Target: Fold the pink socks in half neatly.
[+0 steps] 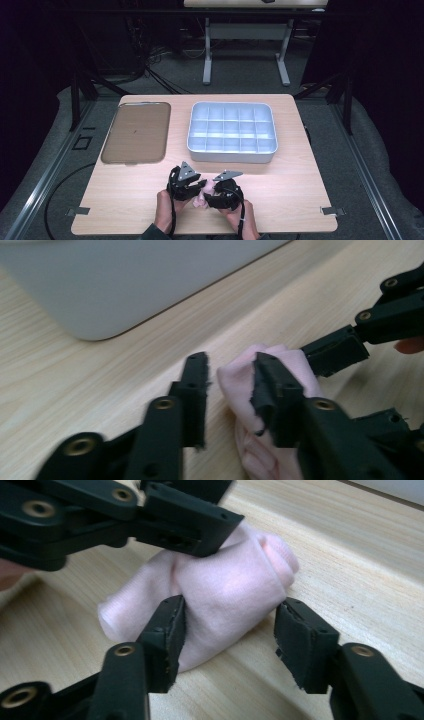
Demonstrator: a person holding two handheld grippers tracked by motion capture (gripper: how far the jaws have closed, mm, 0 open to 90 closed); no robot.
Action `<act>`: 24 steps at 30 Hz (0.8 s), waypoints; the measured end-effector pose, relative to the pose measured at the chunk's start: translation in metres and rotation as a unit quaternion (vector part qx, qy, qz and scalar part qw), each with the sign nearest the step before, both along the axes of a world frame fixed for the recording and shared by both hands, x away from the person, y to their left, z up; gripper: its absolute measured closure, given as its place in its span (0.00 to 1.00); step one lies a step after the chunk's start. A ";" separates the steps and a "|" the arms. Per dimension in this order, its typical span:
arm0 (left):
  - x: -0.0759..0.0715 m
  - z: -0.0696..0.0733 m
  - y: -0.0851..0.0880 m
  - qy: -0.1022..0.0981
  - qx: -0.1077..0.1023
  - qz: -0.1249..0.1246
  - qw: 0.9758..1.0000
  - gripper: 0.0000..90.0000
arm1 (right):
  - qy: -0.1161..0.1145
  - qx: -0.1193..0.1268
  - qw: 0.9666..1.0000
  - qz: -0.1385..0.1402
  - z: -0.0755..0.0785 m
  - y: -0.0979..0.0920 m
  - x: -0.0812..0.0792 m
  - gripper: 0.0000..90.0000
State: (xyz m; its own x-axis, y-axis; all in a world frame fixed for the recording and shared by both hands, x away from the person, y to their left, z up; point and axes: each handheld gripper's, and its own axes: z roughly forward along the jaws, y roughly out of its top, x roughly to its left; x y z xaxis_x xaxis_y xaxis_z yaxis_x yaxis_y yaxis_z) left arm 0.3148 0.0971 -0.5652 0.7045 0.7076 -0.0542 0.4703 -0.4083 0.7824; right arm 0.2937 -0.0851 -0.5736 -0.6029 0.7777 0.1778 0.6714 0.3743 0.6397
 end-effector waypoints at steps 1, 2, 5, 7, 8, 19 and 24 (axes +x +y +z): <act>0.000 0.000 0.003 0.000 0.000 -0.001 1.000 0.67 | 0.002 0.001 1.000 0.004 0.000 0.000 0.001 0.55; 0.000 0.000 0.004 0.001 0.002 -0.001 1.000 0.67 | 0.006 0.002 1.000 0.005 0.001 0.000 0.002 0.55; -0.001 -0.002 0.004 0.006 0.006 -0.006 1.000 0.73 | 0.021 0.014 1.000 0.007 0.001 -0.002 0.006 0.51; -0.002 -0.003 0.002 0.007 0.008 -0.006 1.000 0.76 | 0.032 0.037 0.999 0.004 0.001 -0.005 0.010 0.43; -0.002 -0.003 0.001 0.005 0.011 -0.004 1.000 0.77 | 0.039 0.048 0.998 0.006 0.000 -0.007 0.012 0.40; -0.003 -0.007 -0.002 0.008 0.005 0.005 1.000 0.87 | 0.043 0.083 0.996 -0.012 -0.001 -0.006 0.019 0.41; -0.003 -0.008 -0.003 0.007 0.005 0.000 1.000 0.99 | 0.041 0.073 0.997 -0.004 -0.003 -0.001 0.021 0.52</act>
